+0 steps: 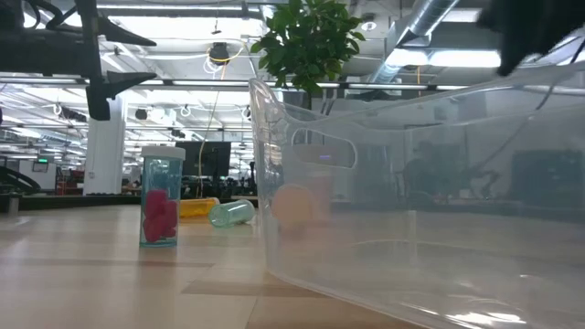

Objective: Pick and place medicine bottles into bin by pill shape (circle, oval)
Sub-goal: Put the bottom blue green pill bottle into the right transparent bin

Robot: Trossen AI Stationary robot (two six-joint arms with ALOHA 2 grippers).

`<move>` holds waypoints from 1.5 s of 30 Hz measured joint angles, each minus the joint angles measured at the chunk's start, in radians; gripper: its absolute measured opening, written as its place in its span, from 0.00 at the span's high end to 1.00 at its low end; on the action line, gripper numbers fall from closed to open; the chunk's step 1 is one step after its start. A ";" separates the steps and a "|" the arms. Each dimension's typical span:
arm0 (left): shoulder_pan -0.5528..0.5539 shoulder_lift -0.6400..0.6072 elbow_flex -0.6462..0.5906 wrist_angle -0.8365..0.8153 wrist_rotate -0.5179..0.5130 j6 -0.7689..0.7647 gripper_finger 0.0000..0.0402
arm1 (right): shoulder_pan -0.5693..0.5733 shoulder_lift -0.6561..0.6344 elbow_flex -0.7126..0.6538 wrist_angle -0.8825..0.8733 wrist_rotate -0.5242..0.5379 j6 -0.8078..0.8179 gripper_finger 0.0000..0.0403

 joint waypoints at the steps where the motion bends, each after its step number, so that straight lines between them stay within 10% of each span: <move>1: 0.000 0.000 0.000 0.000 0.000 0.001 0.43 | -0.034 0.000 0.000 0.009 0.000 -0.050 0.45; 16: 0.000 0.000 0.000 -0.014 0.014 0.011 0.43 | -0.389 0.114 0.000 0.424 -0.104 -0.588 0.45; 45: 0.000 0.000 0.000 -0.045 0.085 -0.058 0.43 | -0.467 0.524 0.278 0.627 -0.321 -0.948 0.45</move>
